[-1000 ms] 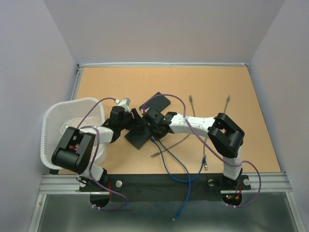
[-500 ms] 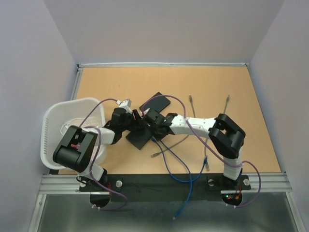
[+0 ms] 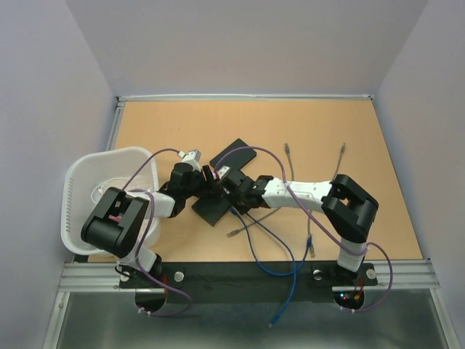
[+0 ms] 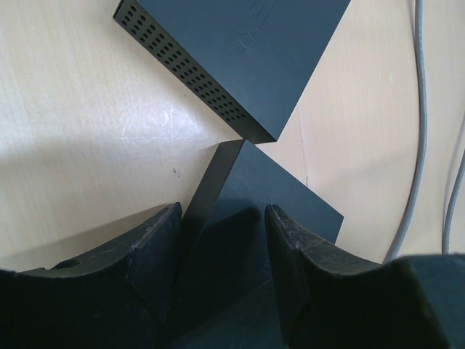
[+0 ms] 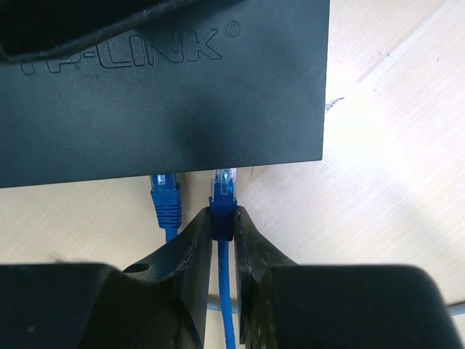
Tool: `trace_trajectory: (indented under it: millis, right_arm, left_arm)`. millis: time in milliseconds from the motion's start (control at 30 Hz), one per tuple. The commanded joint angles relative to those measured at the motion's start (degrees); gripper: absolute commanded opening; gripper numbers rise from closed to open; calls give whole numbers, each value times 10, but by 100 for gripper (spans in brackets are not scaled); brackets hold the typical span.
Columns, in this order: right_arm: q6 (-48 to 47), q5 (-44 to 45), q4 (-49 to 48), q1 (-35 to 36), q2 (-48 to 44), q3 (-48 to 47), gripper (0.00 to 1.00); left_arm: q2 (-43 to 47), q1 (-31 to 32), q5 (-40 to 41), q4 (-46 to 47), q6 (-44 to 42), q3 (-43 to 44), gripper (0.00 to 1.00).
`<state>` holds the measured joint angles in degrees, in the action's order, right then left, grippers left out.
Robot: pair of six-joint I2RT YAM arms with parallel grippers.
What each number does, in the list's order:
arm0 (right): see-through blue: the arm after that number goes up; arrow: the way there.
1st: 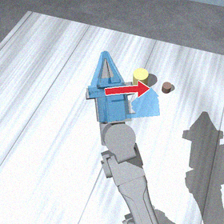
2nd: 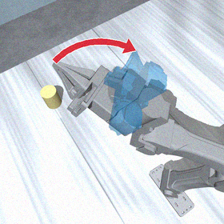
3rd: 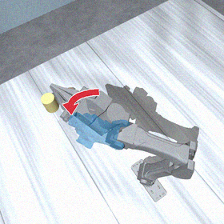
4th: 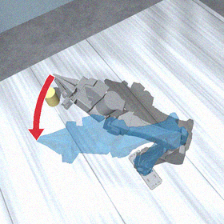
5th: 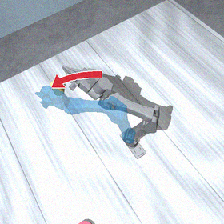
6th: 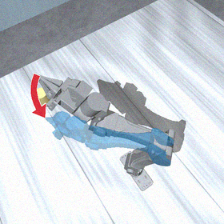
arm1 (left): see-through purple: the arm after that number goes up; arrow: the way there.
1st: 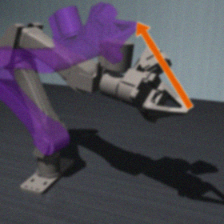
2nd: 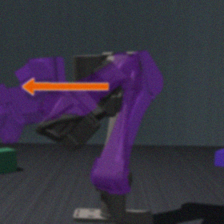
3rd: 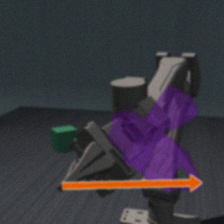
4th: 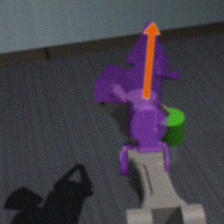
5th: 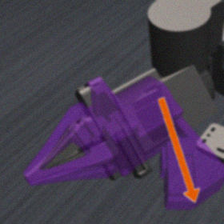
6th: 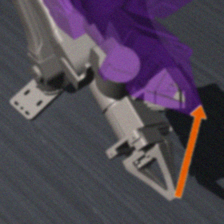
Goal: Insert the plug into the switch port
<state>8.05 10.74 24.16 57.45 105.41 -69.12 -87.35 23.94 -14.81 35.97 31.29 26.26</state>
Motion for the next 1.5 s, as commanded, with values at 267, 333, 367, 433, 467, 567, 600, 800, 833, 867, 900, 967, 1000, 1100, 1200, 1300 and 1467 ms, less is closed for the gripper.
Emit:
trace_trajectory:
  millis: [267,333,367,433,467,567,600,800,833,867,900,967,1000,1100,1200,1300,1467]
  right_arm:
    - [-15,18,-214,7,-43,30,0]
    - [-22,23,-225,7,-49,35,0]
    - [-26,22,-232,7,-55,36,0]
    - [-34,21,-236,7,-60,33,0]
    - [-37,20,-238,7,-64,30,0]
    - [-43,21,-244,7,-69,19,1]
    - [-44,20,-254,6,-69,15,0]
    - [-54,-5,-263,7,-54,0,0]
    - [-59,-17,-267,7,-52,3,0]
    - [-62,-21,-271,7,-52,6,1]
    - [-66,-27,-273,7,-52,8,0]
    - [-74,-39,-279,7,-53,13,0]
    - [-74,-44,-280,7,-53,13,0]
    - [-98,-63,-281,7,-46,4,0]
    - [-111,-62,-281,6,-39,-7,1]
    - [-121,-61,-294,7,-29,-10,1]
    - [-98,-38,-317,7,-6,-7,0]
  left_arm:
    - [-21,27,-53,0,21,-23,59]
    - [-24,26,-56,6,21,-23,59]
    - [-27,27,-58,7,21,-22,59]
    - [-33,28,-58,8,21,-21,59]
    - [-34,28,-58,9,21,-20,59]
    - [-41,28,-60,10,21,-18,59]
    - [-43,28,-60,11,21,-17,59]
    - [-54,30,-67,16,20,-15,57]
    - [-54,30,-70,17,18,-15,56]
    - [-54,31,-70,18,18,-14,56]
    - [-55,32,-71,19,18,-14,56]
    - [-59,33,-73,18,17,-11,56]
    - [-60,33,-73,18,17,-10,56]
    - [-63,37,-74,18,15,-8,54]
    - [-66,44,-75,18,14,-5,54]
    - [-70,48,-79,18,11,-1,53]
    - [-79,49,-79,16,11,3,52]
